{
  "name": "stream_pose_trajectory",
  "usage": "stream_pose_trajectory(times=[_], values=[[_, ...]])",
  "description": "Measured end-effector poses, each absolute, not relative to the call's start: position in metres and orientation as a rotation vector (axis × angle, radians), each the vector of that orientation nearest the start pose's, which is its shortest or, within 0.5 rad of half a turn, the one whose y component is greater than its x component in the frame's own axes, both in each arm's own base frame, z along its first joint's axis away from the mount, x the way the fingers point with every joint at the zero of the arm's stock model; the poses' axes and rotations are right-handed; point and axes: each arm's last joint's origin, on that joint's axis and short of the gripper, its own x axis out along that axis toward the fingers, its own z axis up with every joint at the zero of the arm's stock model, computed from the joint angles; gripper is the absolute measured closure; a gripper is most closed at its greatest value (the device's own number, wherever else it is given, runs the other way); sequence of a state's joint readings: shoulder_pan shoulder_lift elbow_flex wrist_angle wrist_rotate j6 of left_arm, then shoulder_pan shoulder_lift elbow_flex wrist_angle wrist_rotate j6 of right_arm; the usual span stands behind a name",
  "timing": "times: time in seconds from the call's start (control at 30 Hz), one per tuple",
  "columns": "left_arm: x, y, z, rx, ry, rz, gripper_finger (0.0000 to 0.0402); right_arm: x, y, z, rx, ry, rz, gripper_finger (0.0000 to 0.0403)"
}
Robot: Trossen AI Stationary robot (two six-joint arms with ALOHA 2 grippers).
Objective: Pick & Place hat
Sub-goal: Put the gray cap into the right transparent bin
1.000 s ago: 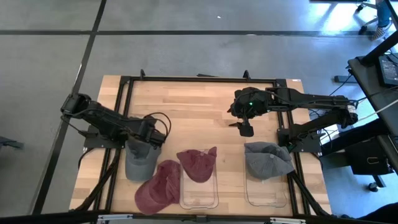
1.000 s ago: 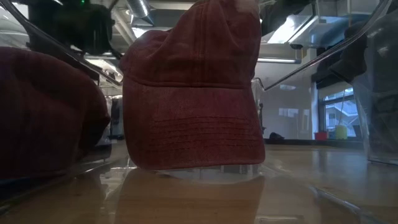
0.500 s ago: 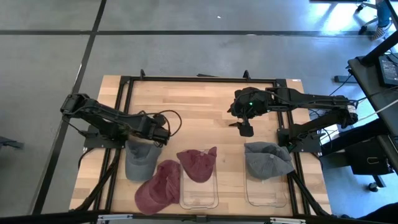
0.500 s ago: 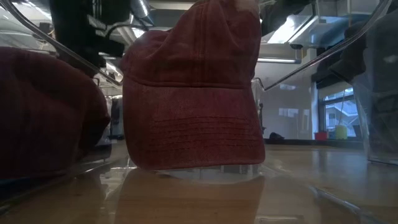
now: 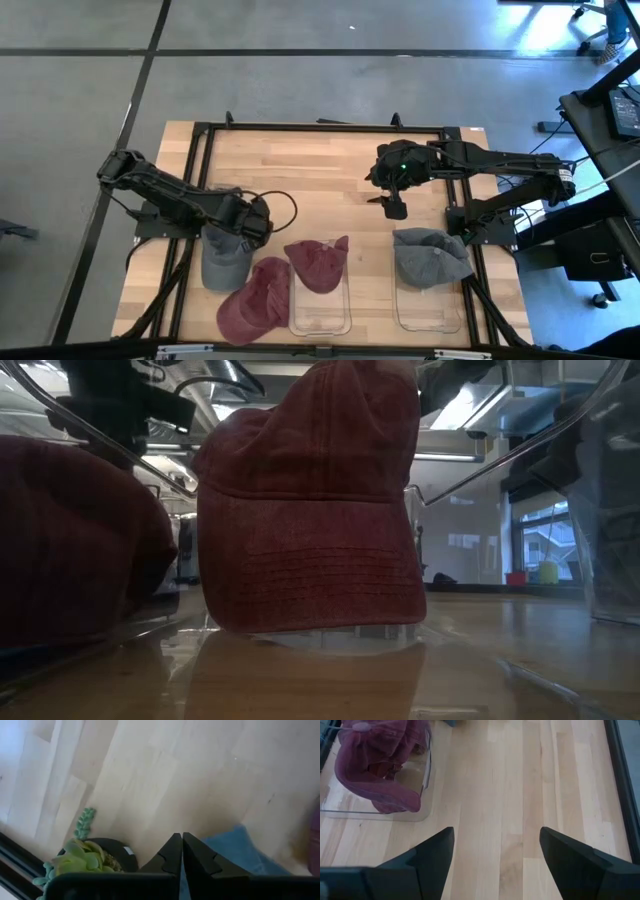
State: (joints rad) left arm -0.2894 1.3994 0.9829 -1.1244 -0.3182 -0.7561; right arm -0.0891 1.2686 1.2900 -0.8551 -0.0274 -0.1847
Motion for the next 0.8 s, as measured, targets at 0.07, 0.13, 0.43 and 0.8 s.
stream_pose_trajectory(times=[0.07,0.13,0.43,0.8], values=[[0.219,-0.056,0.224,-0.176,1.346,0.563,0.0379,0.249,-0.021,0.349,-0.125,0.835,0.019,0.0111],[0.219,-0.056,0.224,-0.209,1.351,0.57,0.0364,0.249,-0.021,0.349,-0.125,0.835,0.019,0.0111],[0.211,-0.066,0.219,-0.258,1.429,0.542,0.0239,0.249,-0.021,0.349,-0.125,0.835,0.019,0.0111],[0.192,-0.072,0.221,-0.366,1.603,0.599,0.0194,0.25,-0.022,0.35,-0.13,0.82,0.019,0.0111]])
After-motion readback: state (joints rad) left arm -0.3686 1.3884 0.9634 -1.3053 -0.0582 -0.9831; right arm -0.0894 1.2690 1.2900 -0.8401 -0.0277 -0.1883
